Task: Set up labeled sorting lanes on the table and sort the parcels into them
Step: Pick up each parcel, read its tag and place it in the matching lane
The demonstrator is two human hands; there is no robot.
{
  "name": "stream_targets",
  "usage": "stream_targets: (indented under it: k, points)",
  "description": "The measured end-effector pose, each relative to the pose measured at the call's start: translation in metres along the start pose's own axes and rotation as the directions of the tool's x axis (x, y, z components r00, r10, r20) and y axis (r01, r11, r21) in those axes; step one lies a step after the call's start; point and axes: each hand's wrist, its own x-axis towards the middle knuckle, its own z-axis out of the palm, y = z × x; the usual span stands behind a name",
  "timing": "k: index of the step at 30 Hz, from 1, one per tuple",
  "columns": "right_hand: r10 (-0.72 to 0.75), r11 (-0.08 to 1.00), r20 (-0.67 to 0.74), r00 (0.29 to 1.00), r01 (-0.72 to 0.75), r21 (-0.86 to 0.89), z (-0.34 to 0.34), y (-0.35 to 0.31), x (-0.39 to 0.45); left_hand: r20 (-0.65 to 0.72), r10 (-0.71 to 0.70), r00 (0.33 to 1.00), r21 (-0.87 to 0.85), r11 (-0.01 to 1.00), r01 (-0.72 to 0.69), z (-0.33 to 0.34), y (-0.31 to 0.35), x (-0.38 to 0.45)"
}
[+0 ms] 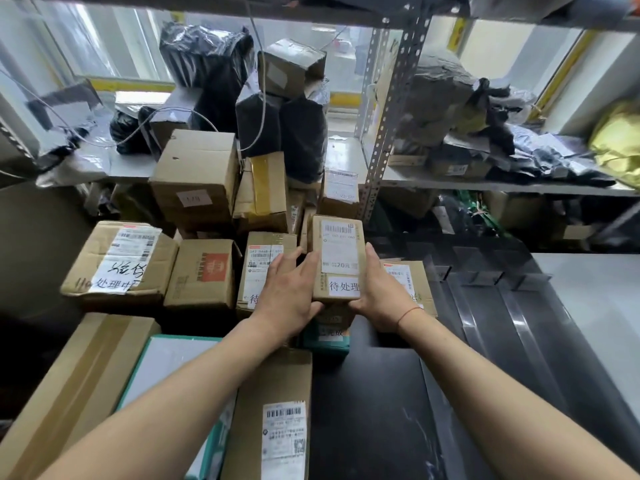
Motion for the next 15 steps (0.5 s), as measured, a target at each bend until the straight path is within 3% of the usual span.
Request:
stream_targets:
  k: [3,10,15]
  points:
    - [0.034,0.999,0.016,0.999,-0.034,-0.007,-0.004,-0.003,-0.002,-0.014,-0.002,1.000,0.023,1.000,0.002,-0.007,0.001,-0.002]
    - [-0.005,1.000,0.069,0.998,0.003,0.028,0.005,-0.005,0.003,0.111,-0.061,0.992,0.089,0.995,0.052,-0.008,0.001,-0.008]
    - [0.091,0.987,0.101,0.991,-0.103,0.122,0.000,0.004,0.013,0.158,-0.080,0.984,0.100,0.993,0.064,-0.006,-0.007,0.002]
